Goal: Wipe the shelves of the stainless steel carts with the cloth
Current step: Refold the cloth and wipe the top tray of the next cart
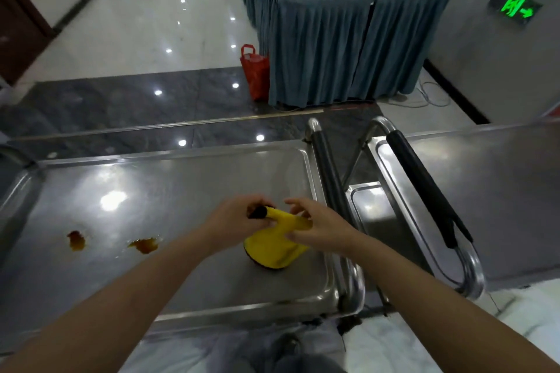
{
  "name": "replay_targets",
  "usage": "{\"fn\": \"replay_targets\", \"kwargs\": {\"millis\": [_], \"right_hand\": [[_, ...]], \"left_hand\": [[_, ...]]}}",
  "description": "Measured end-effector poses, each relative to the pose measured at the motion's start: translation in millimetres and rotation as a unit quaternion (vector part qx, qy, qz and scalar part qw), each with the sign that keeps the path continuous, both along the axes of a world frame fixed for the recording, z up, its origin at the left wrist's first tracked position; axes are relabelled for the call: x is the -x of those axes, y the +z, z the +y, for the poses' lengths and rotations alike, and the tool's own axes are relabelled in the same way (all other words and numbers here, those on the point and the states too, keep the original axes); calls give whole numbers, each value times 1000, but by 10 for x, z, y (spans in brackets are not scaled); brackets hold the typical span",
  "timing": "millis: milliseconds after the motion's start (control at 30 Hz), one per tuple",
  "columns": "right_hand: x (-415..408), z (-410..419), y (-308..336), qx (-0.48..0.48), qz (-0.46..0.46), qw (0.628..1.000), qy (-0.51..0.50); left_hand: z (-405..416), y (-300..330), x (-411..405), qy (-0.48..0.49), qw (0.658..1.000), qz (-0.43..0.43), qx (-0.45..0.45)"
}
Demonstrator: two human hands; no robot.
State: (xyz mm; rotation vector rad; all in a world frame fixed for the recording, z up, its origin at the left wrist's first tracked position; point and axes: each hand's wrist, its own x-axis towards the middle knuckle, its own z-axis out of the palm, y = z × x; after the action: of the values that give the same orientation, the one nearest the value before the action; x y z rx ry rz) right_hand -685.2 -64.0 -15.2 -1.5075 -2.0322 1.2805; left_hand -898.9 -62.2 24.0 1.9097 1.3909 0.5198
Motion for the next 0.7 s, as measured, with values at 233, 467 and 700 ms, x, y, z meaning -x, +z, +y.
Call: {"fn": "replay_targets", "kwargs": {"millis": [233,467,700], "right_hand": [[50,106,74,-122,-87,988,-30],[204,100,382,-257,-54,964,-52],[292,-427,-248,-81,-108,991,6]], "left_hand": [[164,140,286,73,995,-59,-43],[328,368,546,51,990,-126,-32],[-138,-452,720,36,988,-58,136]]}}
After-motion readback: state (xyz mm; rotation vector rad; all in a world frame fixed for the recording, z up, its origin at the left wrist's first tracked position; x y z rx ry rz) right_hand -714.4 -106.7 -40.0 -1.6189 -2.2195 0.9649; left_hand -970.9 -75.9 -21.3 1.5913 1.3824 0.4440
